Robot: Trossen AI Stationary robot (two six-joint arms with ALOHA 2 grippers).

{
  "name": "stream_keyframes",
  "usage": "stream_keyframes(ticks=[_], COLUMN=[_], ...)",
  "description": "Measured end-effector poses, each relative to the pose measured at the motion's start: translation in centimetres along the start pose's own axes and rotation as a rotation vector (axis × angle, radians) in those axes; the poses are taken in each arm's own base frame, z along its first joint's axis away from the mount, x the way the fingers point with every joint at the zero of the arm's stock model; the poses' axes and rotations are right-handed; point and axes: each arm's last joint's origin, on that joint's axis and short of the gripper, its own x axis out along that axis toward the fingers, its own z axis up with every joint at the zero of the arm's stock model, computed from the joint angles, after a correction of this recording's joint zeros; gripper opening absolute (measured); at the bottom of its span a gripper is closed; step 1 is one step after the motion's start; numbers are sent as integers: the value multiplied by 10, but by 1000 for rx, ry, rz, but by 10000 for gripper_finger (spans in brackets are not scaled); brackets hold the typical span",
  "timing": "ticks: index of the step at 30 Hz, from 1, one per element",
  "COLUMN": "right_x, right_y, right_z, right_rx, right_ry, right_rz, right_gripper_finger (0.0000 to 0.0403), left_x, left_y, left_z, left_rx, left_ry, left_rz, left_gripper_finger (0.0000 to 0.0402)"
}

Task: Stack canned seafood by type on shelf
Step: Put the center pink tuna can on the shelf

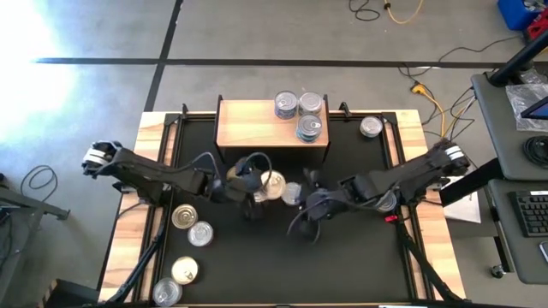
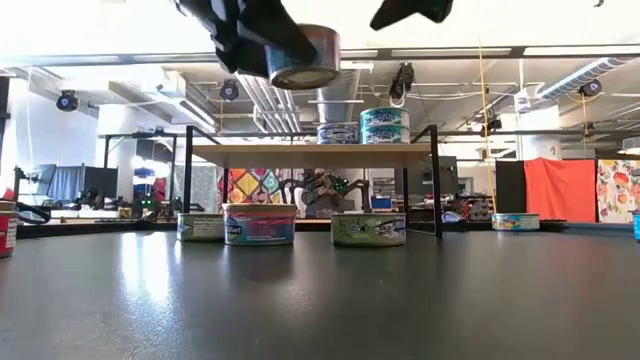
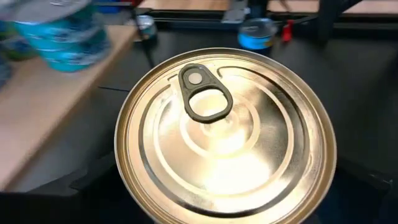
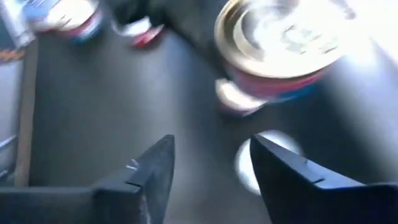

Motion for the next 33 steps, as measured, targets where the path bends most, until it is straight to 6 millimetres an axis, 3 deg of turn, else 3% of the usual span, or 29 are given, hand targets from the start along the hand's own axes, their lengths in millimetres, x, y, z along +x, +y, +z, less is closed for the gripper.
stream_keyframes(ticks=[5,12,16,24,30,33], right_x=[-8,-1,0,8,17,20], right_y=[-6,-13,-24,-61,-101,-120], right_z=[10,27,35,48,58,61], right_rx=[-34,-80,-75,-167,-245,-263], right_ry=[-182,-294,-351,-305,-239,-216], right_rz=[-223,-269,-415,-527,-435,-365], right_gripper_finger=[153,68,19,13,13,13], left_x=[4,13,17,31,54,61], left_y=[23,52,73,112,117,121], left_z=[4,11,16,15,3,10], left_rx=[2,-43,-78,-140,-104,-117], left_ry=[10,30,29,48,115,105], left_rz=[60,85,107,151,143,152], left_gripper_finger=[375,375,375,375,375,375])
